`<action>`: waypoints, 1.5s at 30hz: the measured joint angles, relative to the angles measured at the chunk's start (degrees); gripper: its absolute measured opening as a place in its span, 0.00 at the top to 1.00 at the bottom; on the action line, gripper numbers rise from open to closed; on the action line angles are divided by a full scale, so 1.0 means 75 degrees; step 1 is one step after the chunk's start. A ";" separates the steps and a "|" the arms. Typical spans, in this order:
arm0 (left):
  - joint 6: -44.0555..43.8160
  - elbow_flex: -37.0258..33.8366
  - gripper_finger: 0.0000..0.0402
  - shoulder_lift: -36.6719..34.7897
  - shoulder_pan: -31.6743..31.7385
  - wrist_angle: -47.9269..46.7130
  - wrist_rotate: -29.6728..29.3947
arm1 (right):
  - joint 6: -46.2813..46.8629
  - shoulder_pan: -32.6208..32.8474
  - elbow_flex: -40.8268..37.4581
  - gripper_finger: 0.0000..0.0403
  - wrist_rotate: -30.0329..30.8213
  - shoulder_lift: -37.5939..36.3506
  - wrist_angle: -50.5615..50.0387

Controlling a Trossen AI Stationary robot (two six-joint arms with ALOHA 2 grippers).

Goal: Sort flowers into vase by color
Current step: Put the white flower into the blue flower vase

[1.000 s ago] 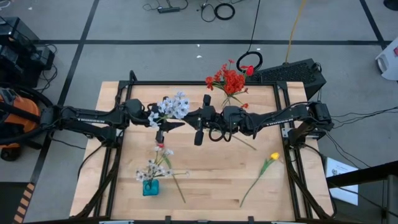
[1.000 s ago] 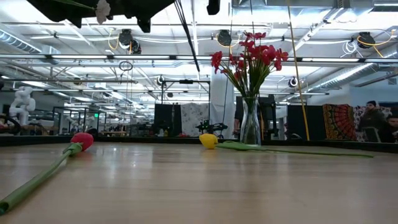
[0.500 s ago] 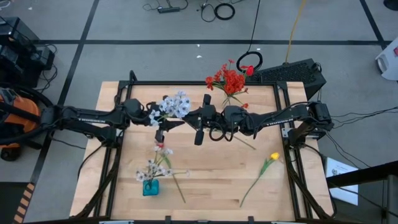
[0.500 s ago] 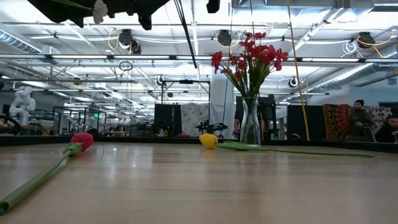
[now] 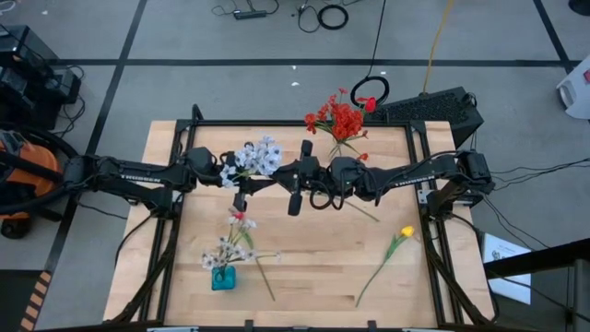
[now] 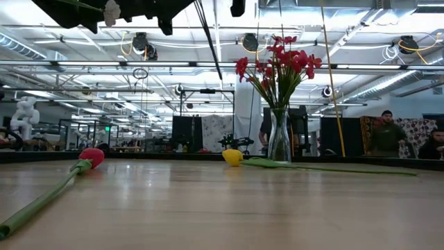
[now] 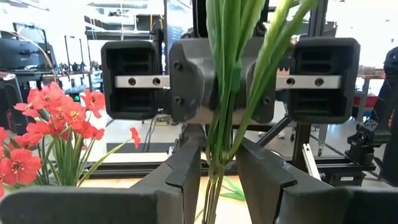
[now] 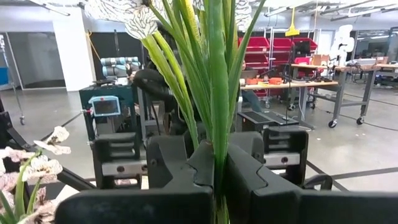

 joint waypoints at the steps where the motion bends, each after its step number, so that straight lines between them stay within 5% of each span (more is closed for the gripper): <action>1: -0.0003 0.0000 0.74 0.0000 0.0000 -0.0006 -0.0013 | 0.0000 0.0000 0.0000 0.99 -0.0003 0.0000 -0.0018; 10: 0.0006 0.0000 0.97 0.0000 0.0000 -0.0126 -0.0167 | 0.0079 -0.0003 0.0000 0.99 0.0008 0.0000 -0.0127; 16: 0.0000 -0.0006 0.97 -0.0101 0.0014 -0.0339 -0.0209 | 0.0264 0.0000 0.0003 0.95 0.0326 0.0000 -0.0349; 27: -0.0107 0.0000 0.97 -0.1757 0.0116 -0.2099 -0.0398 | 0.0292 0.0009 -0.0003 0.67 0.0633 -0.0647 -0.1966; 36: -0.0195 0.0397 0.97 -0.3928 0.0117 -0.5359 -0.1040 | 0.2622 0.0051 0.0000 0.62 0.0647 -0.1180 -0.5751; 45: -0.0824 0.1110 0.97 -0.5228 -0.0268 -0.8712 -0.0879 | 0.4233 0.0585 -0.0003 0.62 0.2187 -0.1116 -0.7686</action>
